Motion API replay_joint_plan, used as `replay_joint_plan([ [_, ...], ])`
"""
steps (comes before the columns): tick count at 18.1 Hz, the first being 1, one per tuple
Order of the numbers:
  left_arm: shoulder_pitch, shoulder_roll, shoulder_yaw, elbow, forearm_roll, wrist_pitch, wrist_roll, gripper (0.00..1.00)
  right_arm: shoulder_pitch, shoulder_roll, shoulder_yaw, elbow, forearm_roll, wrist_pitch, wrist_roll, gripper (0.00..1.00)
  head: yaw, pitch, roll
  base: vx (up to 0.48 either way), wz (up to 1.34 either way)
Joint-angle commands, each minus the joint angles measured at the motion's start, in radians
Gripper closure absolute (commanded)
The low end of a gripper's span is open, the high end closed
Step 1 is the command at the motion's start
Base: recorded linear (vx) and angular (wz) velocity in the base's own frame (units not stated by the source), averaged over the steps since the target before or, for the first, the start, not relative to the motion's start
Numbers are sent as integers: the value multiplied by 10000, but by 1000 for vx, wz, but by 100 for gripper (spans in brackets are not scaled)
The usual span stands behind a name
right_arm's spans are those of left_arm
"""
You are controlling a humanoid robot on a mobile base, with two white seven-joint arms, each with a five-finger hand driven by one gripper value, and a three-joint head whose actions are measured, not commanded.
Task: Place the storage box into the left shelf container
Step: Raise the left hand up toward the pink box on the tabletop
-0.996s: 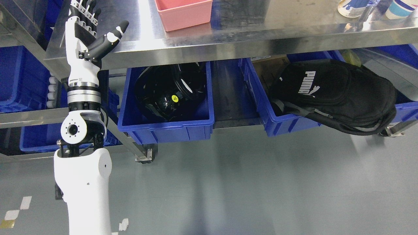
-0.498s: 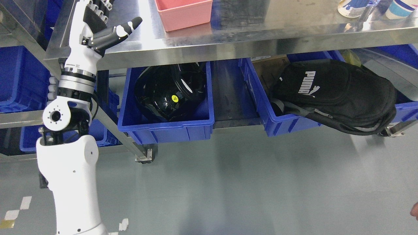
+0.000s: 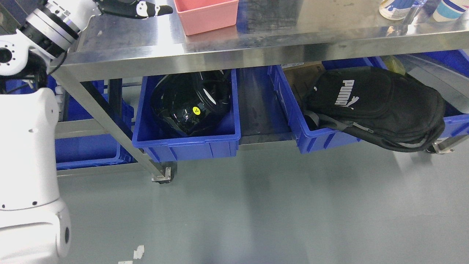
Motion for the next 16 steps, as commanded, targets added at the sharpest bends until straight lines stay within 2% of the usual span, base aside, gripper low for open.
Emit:
replay_joint_plan([
  [1,-1693,340,-2818,2924,-2460,-25,-726,0,-77,-175,-31,-174,-15,-6,7,0,0,0,0,0,0],
  [5,-1910,-198,-2925,3281,-3249,36,-727,3,-77,-175,-31,-174,-15,-6,-8,0,0,0,0,0,0],
  [10,-2613,-1088,-3108,3312,-3555,1001,-727,6,-77,-175,-31,-174,-15,-6,7,0,0,0,0,0,0],
  [16,-3796,-2254,-3416,4799,-4184,1416,-758,7,-77,-175,-31,-174,-15,-6,-8,0,0,0,0,0,0],
])
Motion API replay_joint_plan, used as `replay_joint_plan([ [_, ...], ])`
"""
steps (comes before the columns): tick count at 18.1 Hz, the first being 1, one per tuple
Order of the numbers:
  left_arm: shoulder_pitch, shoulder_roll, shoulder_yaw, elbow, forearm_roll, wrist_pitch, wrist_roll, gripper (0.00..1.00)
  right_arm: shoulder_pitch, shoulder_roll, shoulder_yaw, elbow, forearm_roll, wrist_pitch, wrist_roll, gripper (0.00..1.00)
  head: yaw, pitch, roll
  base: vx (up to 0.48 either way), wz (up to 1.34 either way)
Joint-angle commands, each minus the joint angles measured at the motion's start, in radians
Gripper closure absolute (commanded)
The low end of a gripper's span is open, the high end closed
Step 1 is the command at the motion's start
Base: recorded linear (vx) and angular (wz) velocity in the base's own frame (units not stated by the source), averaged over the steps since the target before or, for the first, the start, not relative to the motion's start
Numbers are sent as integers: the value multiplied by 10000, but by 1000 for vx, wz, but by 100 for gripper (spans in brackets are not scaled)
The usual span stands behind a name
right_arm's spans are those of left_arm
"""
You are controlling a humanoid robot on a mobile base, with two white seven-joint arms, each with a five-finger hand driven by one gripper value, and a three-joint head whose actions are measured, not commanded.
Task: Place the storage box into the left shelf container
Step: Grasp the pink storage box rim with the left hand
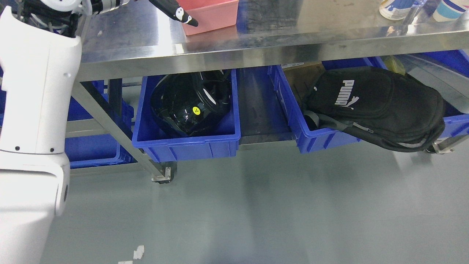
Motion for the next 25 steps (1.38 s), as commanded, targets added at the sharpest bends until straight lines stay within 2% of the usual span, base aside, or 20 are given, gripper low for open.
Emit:
replay_joint_plan([
  [1,-911,-1405,-1032,1865,-634,338,-70,7,-77,-175,-30,-175,-15,-6,-8,0,0,0,0,0,0],
  [6,-896,-1406,-1217,1667,-605,937,-423,7,-77,-175,-30,-175,-15,-6,7,0,0,0,0,0,0],
  [8,-881,-1161,-1110,950,-604,1181,-423,7,-77,-175,-30,-175,-15,-6,-8,0,0,0,0,0,0],
  [13,-804,401,-971,-1229,-528,1872,-484,7,-77,-175,-30,-175,-15,-6,7,0,0,0,0,0,0],
  [16,-468,879,-956,-1936,-482,2103,-959,7,-77,-175,-30,-175,-15,-6,-8,0,0,0,0,0,0],
  [22,729,758,-1017,-2123,-573,2149,-854,7,-77,-175,-30,-175,-15,-6,7,0,0,0,0,0,0],
  [25,731,651,-1017,-1741,-604,2149,-455,7,-77,-175,-30,-175,-15,-6,-8,0,0,0,0,0,0],
])
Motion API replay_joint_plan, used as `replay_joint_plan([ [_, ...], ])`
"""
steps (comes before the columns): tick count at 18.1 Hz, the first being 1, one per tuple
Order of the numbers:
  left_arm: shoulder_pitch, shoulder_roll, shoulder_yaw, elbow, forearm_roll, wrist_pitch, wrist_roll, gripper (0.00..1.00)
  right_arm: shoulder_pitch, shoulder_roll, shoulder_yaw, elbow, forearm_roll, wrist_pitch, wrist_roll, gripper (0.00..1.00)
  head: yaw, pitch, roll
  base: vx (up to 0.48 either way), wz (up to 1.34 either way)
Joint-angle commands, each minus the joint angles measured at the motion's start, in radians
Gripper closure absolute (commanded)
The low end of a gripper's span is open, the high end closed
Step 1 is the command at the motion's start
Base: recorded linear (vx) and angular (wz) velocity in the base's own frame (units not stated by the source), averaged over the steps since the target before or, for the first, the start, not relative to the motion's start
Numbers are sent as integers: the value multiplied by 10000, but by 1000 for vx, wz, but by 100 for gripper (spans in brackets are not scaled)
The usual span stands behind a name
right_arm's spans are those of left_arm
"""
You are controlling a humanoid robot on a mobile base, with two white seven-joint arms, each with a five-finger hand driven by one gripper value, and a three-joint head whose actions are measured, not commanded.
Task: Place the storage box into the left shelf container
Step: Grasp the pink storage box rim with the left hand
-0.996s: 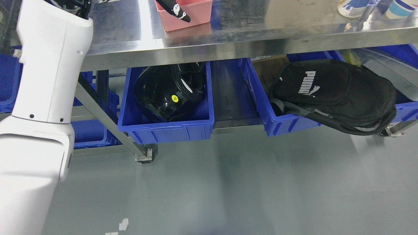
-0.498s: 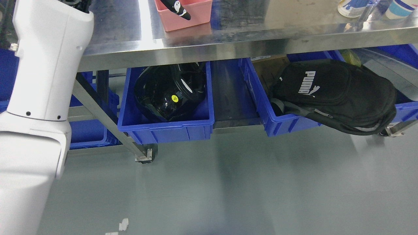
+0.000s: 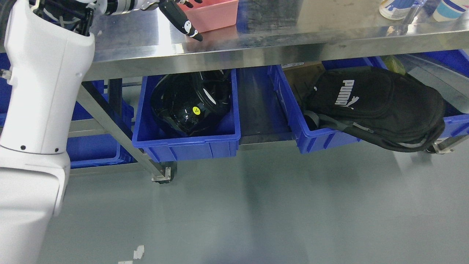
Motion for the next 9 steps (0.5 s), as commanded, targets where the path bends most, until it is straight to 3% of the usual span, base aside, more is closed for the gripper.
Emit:
replay_joint_plan([
  [1,343,186,-93,-292,-57,-15,328,7,-77,-175,-31,-175,-15,-6,-8,0,0,0,0,0,0],
  [4,-254,-75,-200,581,-57,-61,343,7,-77,-175,-31,-175,-15,-6,7,0,0,0,0,0,0],
  [9,-792,-690,-93,1673,-57,-122,298,27,-77,-175,-31,-175,-15,-6,-8,0,0,-1,0,0,0],
])
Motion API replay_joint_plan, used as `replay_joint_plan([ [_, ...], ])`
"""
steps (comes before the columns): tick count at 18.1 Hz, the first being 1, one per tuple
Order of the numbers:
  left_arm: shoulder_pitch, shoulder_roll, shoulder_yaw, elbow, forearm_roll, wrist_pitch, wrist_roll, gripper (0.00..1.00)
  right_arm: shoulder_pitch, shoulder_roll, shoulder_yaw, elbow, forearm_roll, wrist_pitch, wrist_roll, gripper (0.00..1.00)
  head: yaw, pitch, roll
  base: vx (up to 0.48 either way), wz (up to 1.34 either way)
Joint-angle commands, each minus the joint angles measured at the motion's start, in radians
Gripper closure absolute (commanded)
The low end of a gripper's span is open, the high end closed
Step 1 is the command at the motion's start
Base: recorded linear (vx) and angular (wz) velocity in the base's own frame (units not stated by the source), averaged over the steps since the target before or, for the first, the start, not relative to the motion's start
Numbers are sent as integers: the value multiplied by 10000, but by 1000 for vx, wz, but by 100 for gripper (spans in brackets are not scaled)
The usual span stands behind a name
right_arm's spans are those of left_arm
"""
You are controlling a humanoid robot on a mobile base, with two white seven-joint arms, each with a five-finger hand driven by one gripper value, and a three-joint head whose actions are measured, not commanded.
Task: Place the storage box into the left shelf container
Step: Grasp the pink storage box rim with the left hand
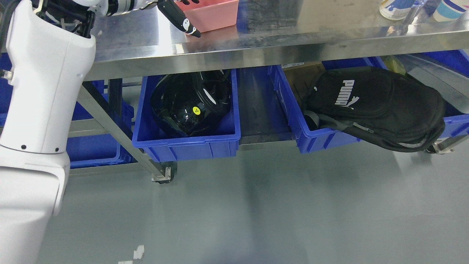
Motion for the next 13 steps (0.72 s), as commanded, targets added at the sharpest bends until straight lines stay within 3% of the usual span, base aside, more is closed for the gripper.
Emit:
replay_joint_plan([
  [1,-442,-564,-26,1296,-9,-37,-55,29,-77,-175,-31,-175,-15,-6,-8,0,0,0,0,0,0],
  [8,-718,-947,4,2706,-147,-725,22,30,-77,-175,-31,-175,-15,-6,-8,0,0,0,0,0,0],
  [13,-1117,-1330,-134,3842,-546,-1187,190,23,-77,-175,-31,-175,-15,-6,-8,0,0,0,0,0,0],
])
